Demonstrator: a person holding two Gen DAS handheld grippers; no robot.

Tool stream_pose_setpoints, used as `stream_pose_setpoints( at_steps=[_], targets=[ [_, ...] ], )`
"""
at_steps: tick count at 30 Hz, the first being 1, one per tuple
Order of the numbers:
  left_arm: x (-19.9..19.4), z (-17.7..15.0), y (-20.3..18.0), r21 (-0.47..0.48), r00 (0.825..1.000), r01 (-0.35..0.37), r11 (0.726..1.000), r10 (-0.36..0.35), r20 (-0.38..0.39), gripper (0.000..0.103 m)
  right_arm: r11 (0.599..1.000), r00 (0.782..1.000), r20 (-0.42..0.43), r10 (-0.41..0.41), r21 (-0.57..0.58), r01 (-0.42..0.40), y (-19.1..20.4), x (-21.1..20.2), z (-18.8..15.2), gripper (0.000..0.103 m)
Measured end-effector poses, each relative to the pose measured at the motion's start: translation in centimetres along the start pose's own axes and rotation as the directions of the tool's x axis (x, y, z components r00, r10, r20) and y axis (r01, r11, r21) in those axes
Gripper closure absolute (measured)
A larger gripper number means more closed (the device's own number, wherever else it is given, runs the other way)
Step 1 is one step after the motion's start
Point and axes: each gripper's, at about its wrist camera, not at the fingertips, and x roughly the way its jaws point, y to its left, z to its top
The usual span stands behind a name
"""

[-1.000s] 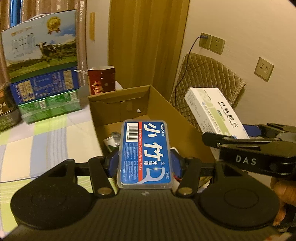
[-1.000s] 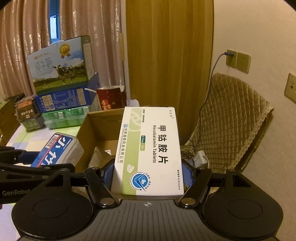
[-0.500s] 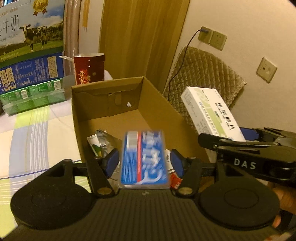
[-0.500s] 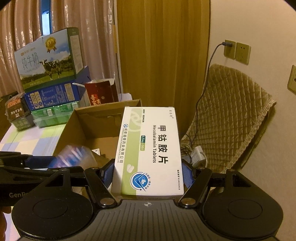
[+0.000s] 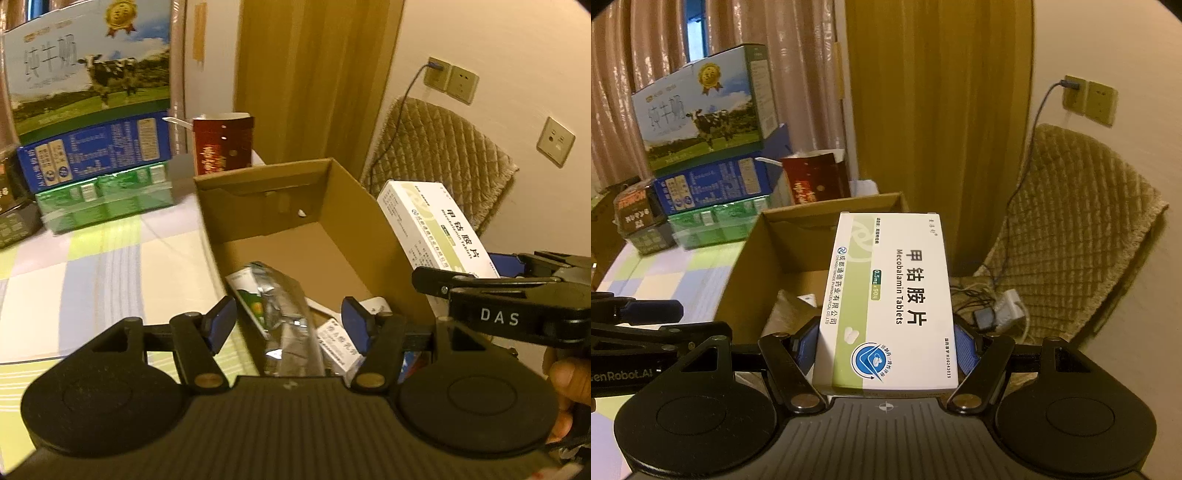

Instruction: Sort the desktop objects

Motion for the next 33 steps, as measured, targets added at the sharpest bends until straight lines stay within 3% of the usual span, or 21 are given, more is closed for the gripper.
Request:
stream_pose_setpoints(
  at_steps=[5,8,18,24,33],
  targets=[
    [-1.0,-0.3,1.7,-0.027,1.0,-0.019,0.999,0.019,0.013,0.037,0.999,0.999,-0.004,0.042,0.032,-0.042,0.4,0.6,0.6,0.035],
    [-1.7,-0.6,2.5,-0.037,0.999,-0.031,0.999,0.032,0.016,0.029,0.998,0.999,0.0,0.039,0.046,-0.039,0.4,0.2,0.6,0.021],
    [-5.7,-3.2,2.9,-0.069,0.996,-0.062,0.996,0.067,0.066,0.001,0.998,1.0,-0.005,0.025,0.062,-0.025,-0.3,-3.9,-1.1,0.006],
    [-8.6,-5.2,2.4,-0.105,0.992,-0.061,0.993,0.071,0.102,0.001,1.0,0.999,-0.028,0.019,0.014,-0.019,0.5,-7.1,-2.9,0.002],
    [-12.8,-8.1,1.9,-0.133,0.991,-0.091,0.987,0.103,0.089,0.001,1.0,0.999,-0.048,0.001,-0.023,-0.002,2.8,-11.3,-6.1,0.002]
  ],
)
